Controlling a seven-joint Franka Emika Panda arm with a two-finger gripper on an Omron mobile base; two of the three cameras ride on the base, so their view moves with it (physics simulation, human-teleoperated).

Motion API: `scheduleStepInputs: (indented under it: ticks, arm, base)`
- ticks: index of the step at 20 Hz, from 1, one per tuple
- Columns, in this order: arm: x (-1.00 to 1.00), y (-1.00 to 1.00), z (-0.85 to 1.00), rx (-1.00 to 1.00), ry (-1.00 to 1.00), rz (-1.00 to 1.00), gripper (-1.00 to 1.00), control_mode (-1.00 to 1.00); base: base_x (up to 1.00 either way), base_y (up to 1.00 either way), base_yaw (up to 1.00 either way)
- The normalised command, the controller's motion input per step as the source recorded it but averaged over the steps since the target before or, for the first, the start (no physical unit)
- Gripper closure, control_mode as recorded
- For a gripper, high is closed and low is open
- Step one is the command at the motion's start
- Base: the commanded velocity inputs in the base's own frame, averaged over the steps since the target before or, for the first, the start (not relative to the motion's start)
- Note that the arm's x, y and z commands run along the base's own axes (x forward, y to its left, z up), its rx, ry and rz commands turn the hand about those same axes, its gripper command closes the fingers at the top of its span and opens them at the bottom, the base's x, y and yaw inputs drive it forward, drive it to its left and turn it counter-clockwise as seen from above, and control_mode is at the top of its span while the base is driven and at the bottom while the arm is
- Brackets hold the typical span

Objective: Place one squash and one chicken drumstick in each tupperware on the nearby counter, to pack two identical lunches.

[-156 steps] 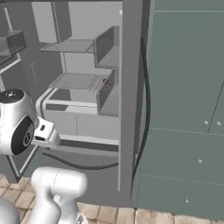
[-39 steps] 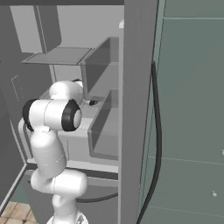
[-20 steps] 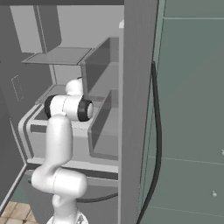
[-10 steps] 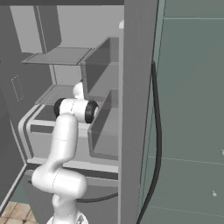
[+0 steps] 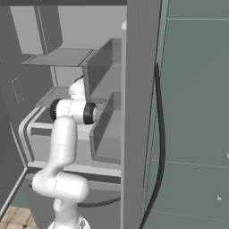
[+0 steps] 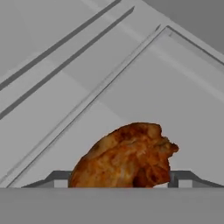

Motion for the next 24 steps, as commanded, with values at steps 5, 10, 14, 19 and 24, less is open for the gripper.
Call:
scheduleStepInputs:
  ticks: [5, 10, 14, 19, 24]
  arm:
    - [-1.0, 0.12, -1.0, -0.12, 0.0, 0.0, 1.0, -1.0]
    - [-1.0, 0.0, -0.85, -0.05, -0.08, 0.0, 1.0, -1.0]
    - [-1.0, 0.0, -0.52, -0.02, -0.29, 0.0, 1.0, -1.0]
    - [-1.0, 0.06, -0.18, -0.01, -0.32, 0.0, 1.0, -1.0]
    - [-1.0, 0.0, 0.73, 0.03, 0.06, 0.0, 1.0, -1.0]
  base:
    - [0.0, 0.0, 0.0]
    - [0.0, 0.0, 0.0]
    - [0.0, 0.0, 0.0]
    - [0.0, 0.0, 0.0]
    - [0.0, 0.0, 0.0]
